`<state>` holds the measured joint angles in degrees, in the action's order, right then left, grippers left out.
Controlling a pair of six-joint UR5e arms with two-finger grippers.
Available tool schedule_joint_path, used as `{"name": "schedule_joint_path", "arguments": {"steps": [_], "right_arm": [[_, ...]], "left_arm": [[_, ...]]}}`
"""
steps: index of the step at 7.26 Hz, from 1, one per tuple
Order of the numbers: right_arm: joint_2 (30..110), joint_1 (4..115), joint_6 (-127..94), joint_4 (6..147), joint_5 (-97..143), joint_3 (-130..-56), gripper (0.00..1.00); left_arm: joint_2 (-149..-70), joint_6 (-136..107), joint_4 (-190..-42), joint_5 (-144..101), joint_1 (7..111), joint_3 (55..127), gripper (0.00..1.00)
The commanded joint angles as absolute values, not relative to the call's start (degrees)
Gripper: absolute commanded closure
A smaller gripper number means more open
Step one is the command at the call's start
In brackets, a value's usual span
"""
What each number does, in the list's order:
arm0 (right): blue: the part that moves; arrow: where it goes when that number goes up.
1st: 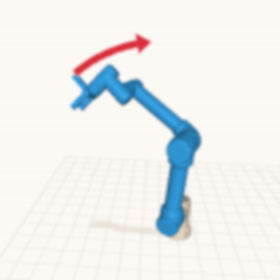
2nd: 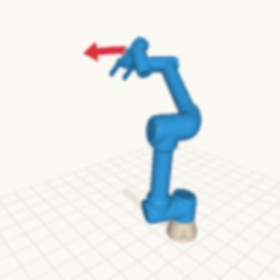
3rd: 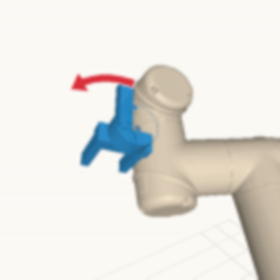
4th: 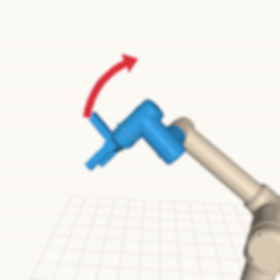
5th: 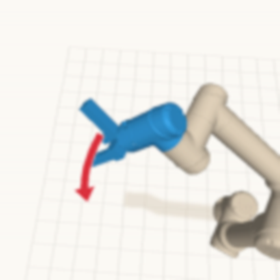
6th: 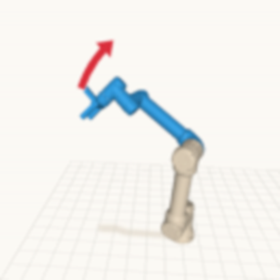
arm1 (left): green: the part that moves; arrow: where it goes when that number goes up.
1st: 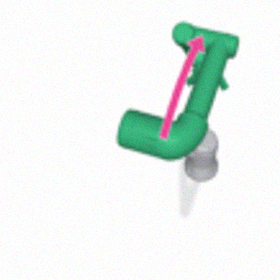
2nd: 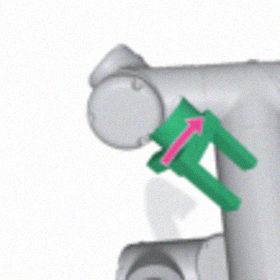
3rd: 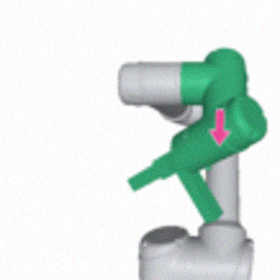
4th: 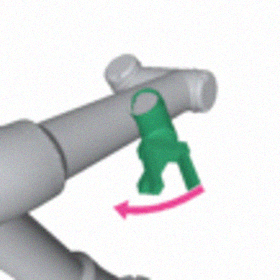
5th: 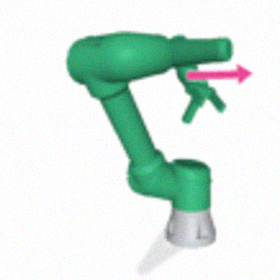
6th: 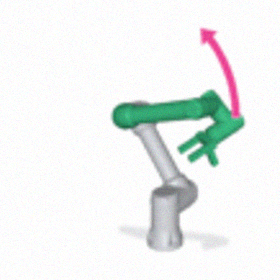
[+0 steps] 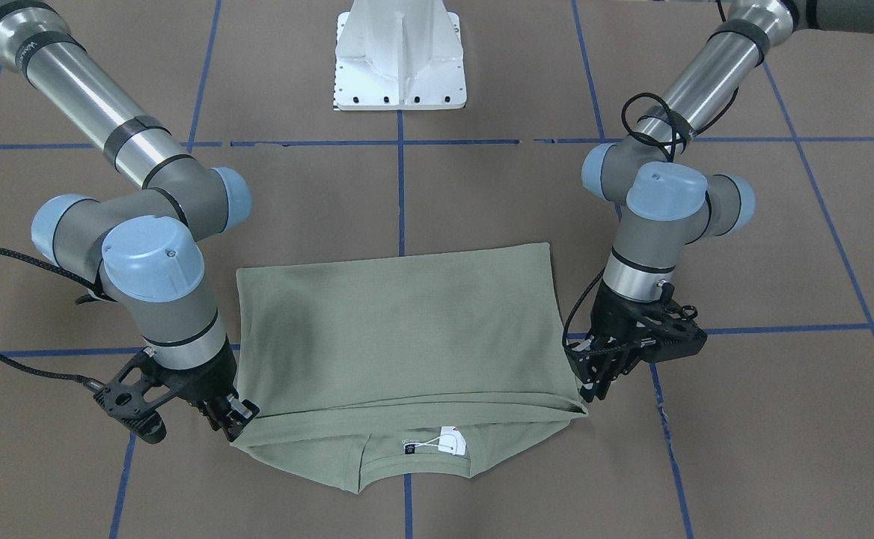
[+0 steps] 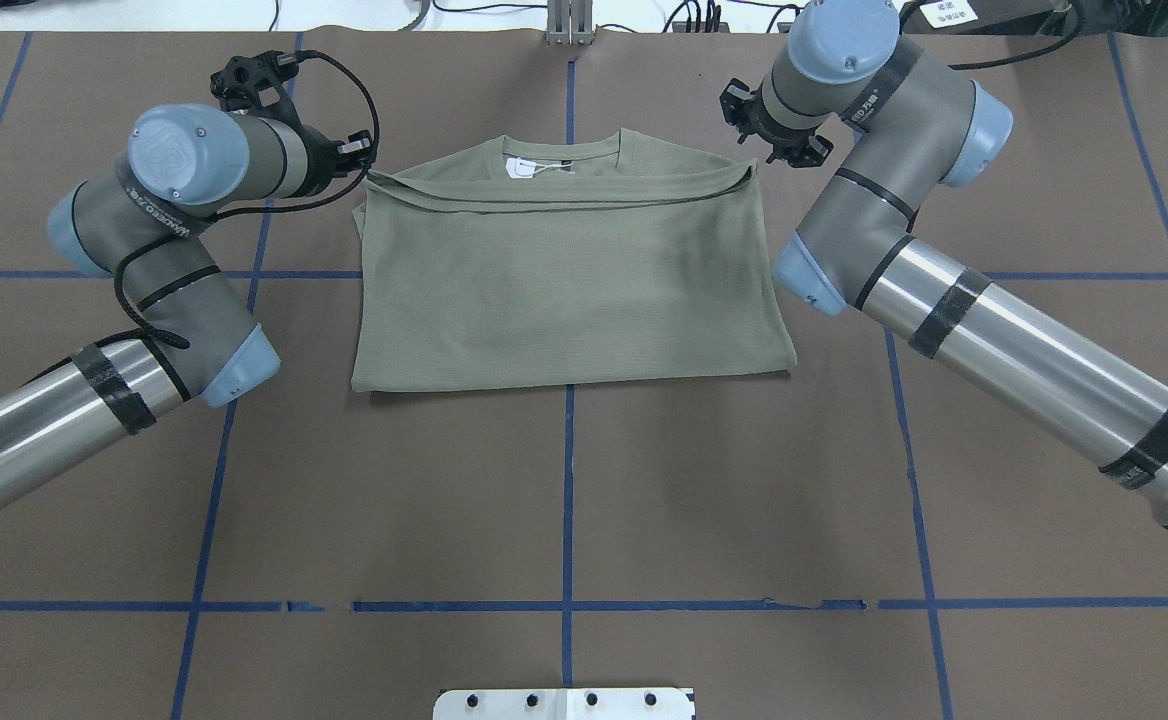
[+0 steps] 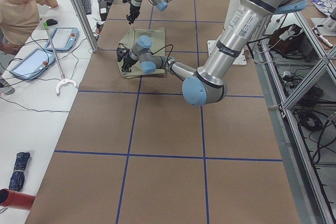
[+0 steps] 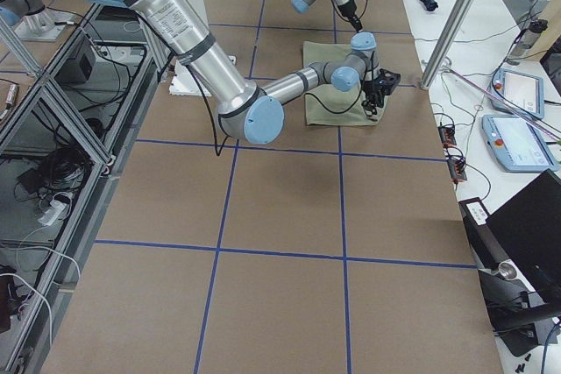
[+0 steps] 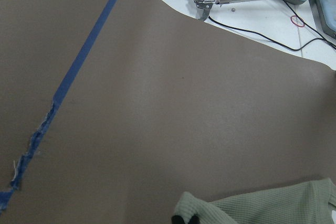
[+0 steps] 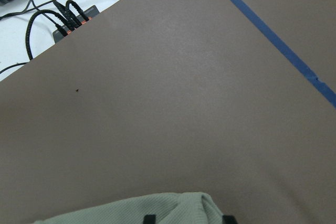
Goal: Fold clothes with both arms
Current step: 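Lower the right gripper to the folded shirt's side edge and press it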
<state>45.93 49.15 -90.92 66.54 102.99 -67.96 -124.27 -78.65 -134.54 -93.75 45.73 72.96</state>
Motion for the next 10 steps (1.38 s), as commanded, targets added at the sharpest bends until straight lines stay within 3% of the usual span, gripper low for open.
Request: {"name": "schedule_joint_path", "arguments": {"steps": [1, 3, 4, 7, 10], "right_arm": [[49.0, 49.5, -91.8, 66.4, 104.1, -75.8, 0.00], [62.3, 44.7, -98.4, 66.1, 104.4, -93.5, 0.00], [66.5, 41.5, -103.1, 66.0, 103.5, -98.0, 0.00], [69.9, 33.9, -112.1, 66.1, 96.8, -97.7, 0.02], [72.3, 33.7, -112.1, 66.1, 96.8, -97.0, 0.11]], "left_arm": [[-123.8, -78.6, -137.5, -94.3, 46.1, 73.5, 0.60], [-122.4, -78.7, -137.9, -94.4, 46.4, 76.4, 0.60], [-122.1, -78.7, -137.9, -94.4, 46.4, 76.7, 0.60], [-122.0, -78.7, -137.9, -94.3, 46.4, 76.6, 0.60], [-121.8, -78.7, -137.9, -94.3, 46.4, 76.8, 0.60]]}}
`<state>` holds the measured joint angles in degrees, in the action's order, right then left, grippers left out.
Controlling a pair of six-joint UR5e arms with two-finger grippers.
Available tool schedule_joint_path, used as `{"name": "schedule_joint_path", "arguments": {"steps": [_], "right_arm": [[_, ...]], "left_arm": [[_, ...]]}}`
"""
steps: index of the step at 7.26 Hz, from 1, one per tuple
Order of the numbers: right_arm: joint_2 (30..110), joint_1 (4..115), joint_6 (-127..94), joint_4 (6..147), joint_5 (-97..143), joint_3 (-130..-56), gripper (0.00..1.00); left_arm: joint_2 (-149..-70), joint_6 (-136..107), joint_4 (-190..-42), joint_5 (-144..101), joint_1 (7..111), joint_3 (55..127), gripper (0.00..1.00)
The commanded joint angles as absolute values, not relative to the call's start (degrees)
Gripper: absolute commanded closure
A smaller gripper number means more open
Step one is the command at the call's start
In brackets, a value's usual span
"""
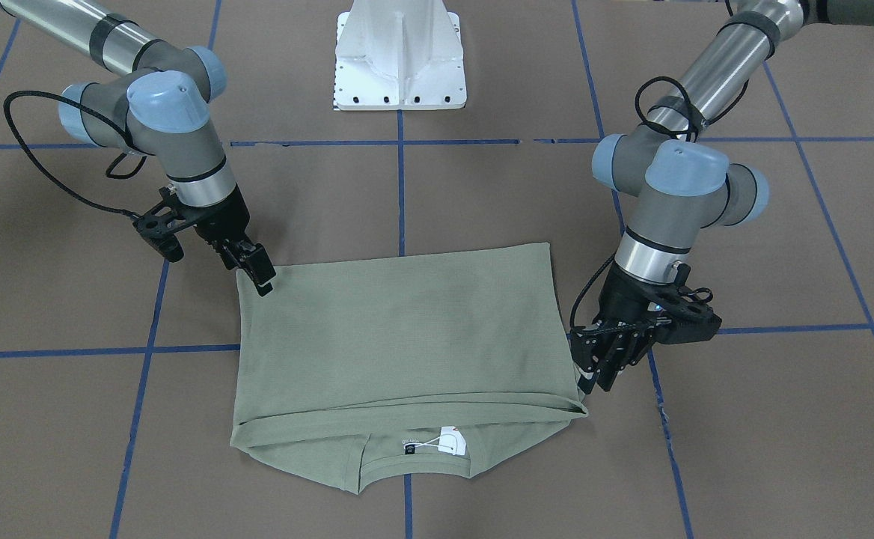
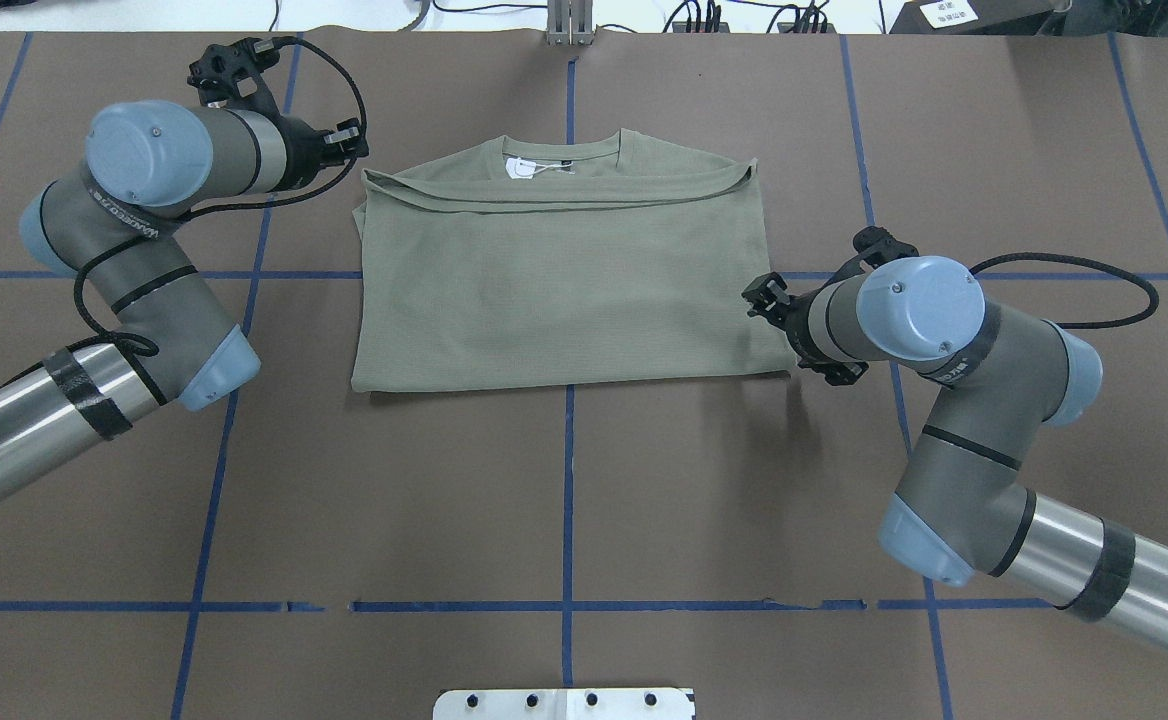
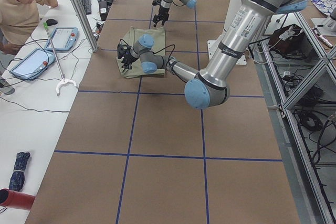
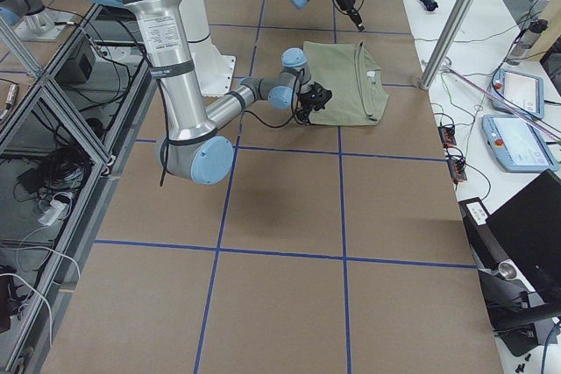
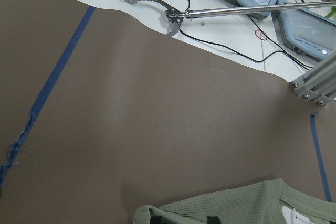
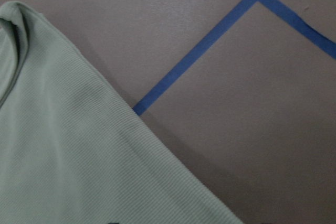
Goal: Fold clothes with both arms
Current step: 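Lower the right gripper to the folded shirt's side edge and press it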
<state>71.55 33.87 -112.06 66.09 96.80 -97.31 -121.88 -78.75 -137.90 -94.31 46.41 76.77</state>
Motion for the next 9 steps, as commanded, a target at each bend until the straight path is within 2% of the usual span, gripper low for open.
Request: {"name": "schedule_joint_path", "arguments": {"steps": [1, 2, 3, 6, 7, 9], "right_arm": [[72.3, 33.3, -112.1, 66.1, 96.7, -96.9, 0.25], [72.3, 33.4, -112.1, 66.2, 96.9, -97.6, 0.73], [72.3, 33.3, -112.0, 66.1, 97.2, -97.5, 1.00], [73.2, 33.5, -111.9, 66.1, 98.3, -98.9, 1.00], [74.9, 33.5, -112.1, 66.5, 98.8, -102.9, 1.00], [86.1, 31.3, -112.2, 66.9, 103.3, -117.0, 1.00]], "left_arm": [[-121.8, -78.7, -137.9, -94.3, 46.4, 76.8, 0.60], [-121.8, -78.7, -137.9, -94.3, 46.4, 76.8, 0.60], [-121.6, -78.7, -137.9, -94.3, 46.4, 76.8, 0.60], [-121.5, -78.6, -137.9, -94.3, 46.5, 76.8, 0.60], [-121.5, -78.7, -138.0, -94.4, 46.5, 77.1, 0.60], [-121.3, -79.4, -137.4, -99.2, 46.6, 81.8, 0.60]]}}
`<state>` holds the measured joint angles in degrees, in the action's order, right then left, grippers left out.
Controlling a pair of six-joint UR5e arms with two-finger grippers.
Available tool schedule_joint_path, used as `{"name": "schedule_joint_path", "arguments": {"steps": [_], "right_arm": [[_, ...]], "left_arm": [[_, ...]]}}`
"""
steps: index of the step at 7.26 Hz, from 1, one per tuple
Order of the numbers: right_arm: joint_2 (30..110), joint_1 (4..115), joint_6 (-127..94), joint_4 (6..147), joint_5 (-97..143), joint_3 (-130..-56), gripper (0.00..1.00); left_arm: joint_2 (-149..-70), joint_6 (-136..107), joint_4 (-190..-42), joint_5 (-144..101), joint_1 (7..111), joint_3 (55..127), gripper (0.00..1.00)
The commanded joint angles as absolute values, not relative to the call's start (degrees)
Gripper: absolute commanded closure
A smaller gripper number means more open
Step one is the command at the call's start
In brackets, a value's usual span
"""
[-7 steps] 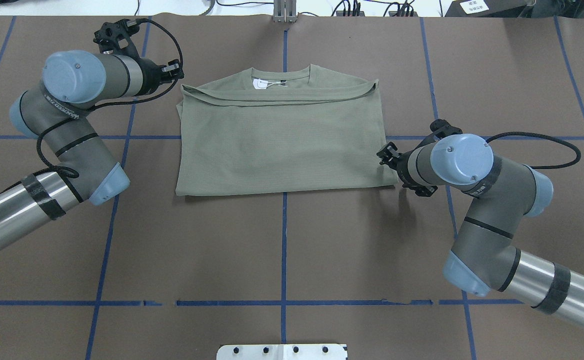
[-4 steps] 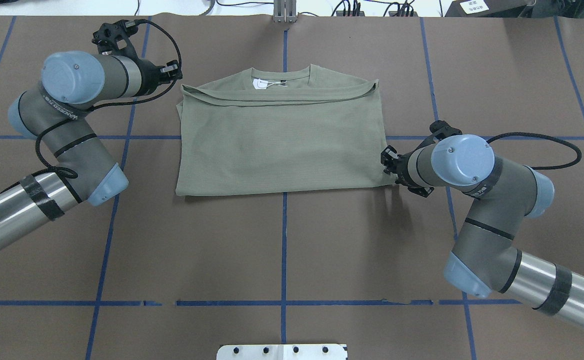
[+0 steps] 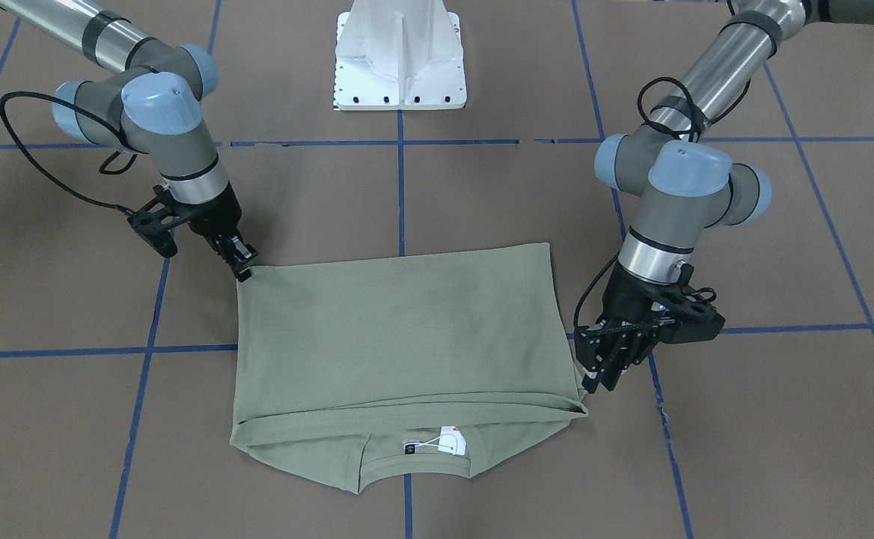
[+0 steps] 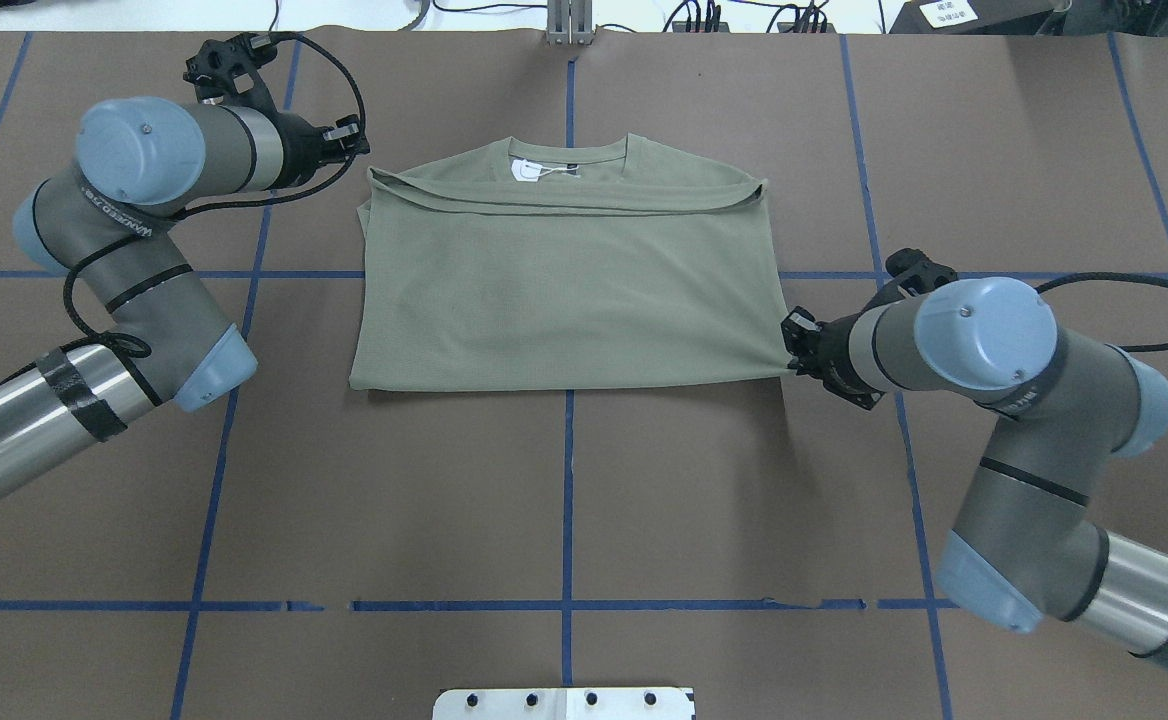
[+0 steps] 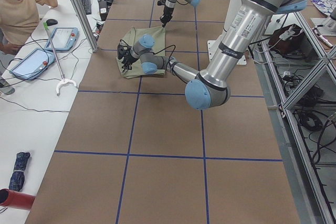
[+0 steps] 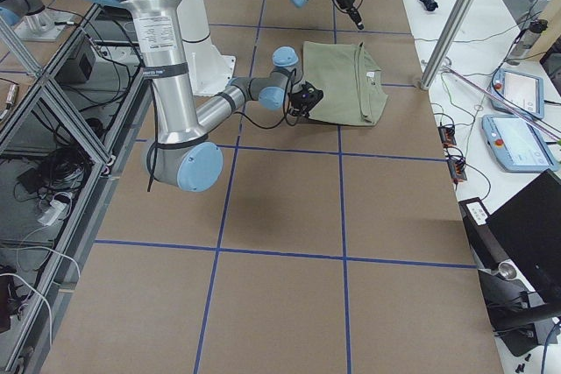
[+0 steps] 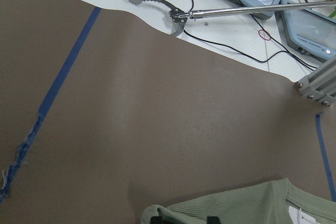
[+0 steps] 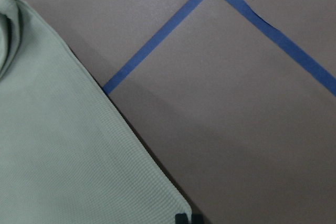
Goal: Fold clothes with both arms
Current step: 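Lower the right gripper to the folded shirt's side edge and press it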
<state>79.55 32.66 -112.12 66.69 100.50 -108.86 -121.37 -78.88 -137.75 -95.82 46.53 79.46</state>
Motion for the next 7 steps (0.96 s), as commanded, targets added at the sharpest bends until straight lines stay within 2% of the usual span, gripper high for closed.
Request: {"name": "schedule_joint_path", "arguments": {"steps": [1, 3, 4, 5, 6, 7], "right_arm": [[92.2, 27.9, -113.6, 67.0, 104.8, -124.3, 1.00], [98.8, 17.2, -121.2, 67.0, 107.1, -132.2, 1.00], [101.1, 14.4, -121.5, 67.0, 110.6, -134.3, 1.00], [102.2, 11.3, -121.5, 67.0, 112.1, -135.1, 1.00], [103.9, 7.5, -121.5, 67.0, 111.7, -135.0, 0.63], [103.9, 6.9, -121.6, 67.0, 111.4, -135.0, 0.01]], "left_arm": [[-118.8, -79.4, -137.1, -103.0, 46.8, 85.7, 0.60], [-114.2, -80.7, -137.1, -109.1, 47.0, 92.8, 0.56], [-113.3, -80.9, -137.2, -108.8, 46.9, 94.9, 0.48], [-112.5, -81.2, -136.9, -109.2, 46.9, 98.1, 0.47], [-112.4, -81.4, -135.2, -109.3, 46.6, 100.1, 0.47], [-112.5, -83.3, -133.7, -110.1, 46.4, 101.4, 0.47]]}}
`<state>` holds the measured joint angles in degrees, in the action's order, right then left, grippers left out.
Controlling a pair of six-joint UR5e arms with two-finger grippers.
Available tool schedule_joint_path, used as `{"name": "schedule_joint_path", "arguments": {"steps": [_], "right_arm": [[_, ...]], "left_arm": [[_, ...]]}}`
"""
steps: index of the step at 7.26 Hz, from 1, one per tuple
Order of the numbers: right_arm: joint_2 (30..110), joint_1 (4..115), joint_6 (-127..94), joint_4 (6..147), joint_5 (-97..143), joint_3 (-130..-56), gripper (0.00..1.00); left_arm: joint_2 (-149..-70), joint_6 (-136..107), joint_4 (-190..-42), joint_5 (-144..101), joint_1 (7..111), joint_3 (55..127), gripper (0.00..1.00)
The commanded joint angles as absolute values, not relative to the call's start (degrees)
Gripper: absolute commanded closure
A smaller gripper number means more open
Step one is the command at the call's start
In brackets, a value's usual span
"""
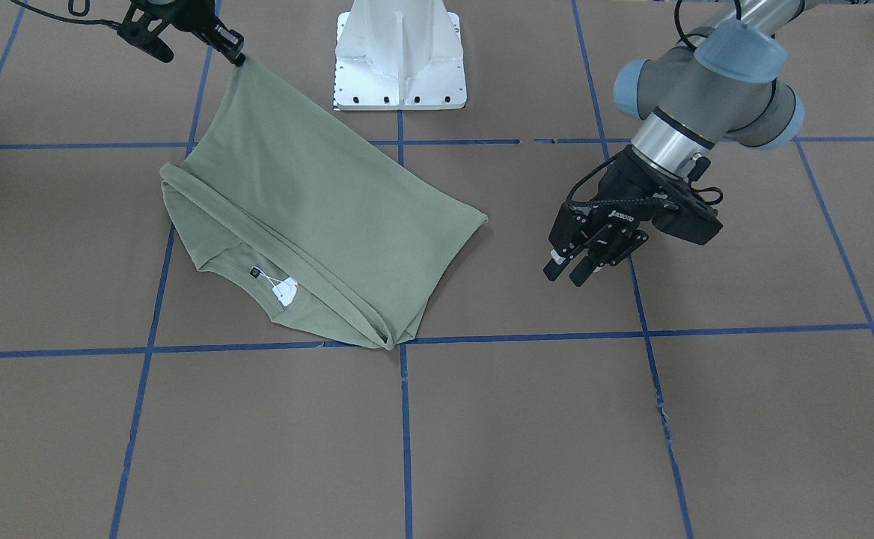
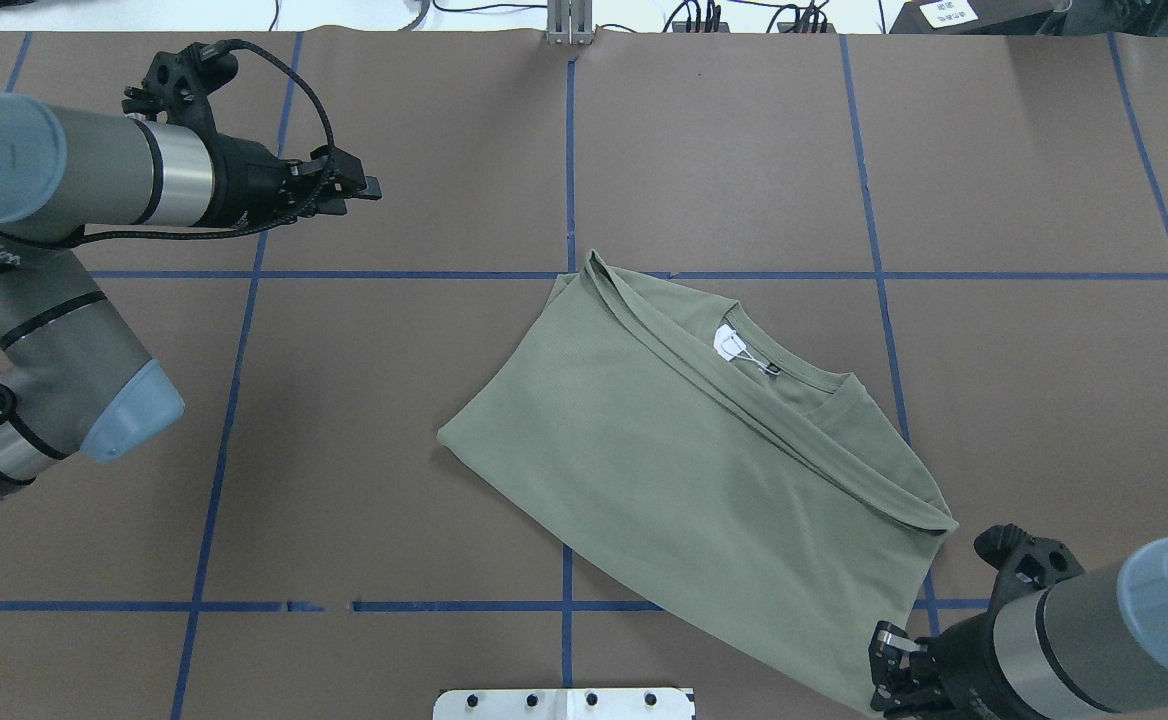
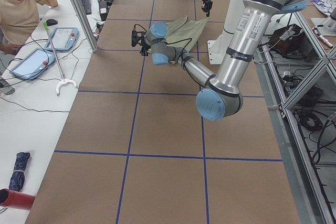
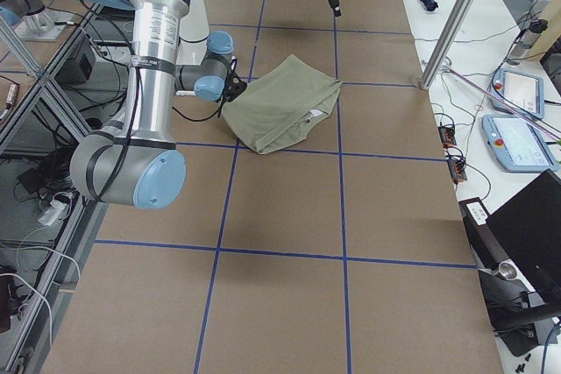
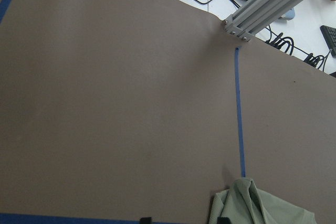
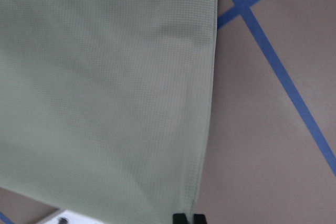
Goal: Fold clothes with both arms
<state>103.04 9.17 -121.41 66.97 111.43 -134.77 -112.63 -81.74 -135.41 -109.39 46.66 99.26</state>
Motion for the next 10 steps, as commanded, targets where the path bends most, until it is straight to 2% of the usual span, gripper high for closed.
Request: {"name": "schedule_joint_path", "arguments": {"steps": [1, 3, 4, 6, 10], "right_arm": [[103.8, 7.4, -121.6, 67.0, 111.4, -135.0, 0.00], [101.3, 17.3, -121.5, 67.0, 111.3, -134.9, 0.00], [96.9, 23.2, -120.9, 67.0, 111.1, -132.1, 0.00], [86.2, 34.9, -118.8, 67.0, 110.7, -121.8, 0.00], [84.3, 37.1, -118.7, 66.9, 109.9, -118.7, 0.00]], "left_arm": [[-112.5, -87.0, -133.7, -112.7, 46.1, 102.5, 0.46], [-112.5, -95.1, -132.3, -112.3, 41.2, 102.4, 0.42], [-112.4, -96.3, -129.8, -111.5, 36.8, 101.6, 0.39], [-112.9, -96.5, -127.4, -107.8, 32.3, 98.1, 0.38], [-113.1, -96.8, -127.4, -107.8, 29.3, 95.3, 0.39]]}}
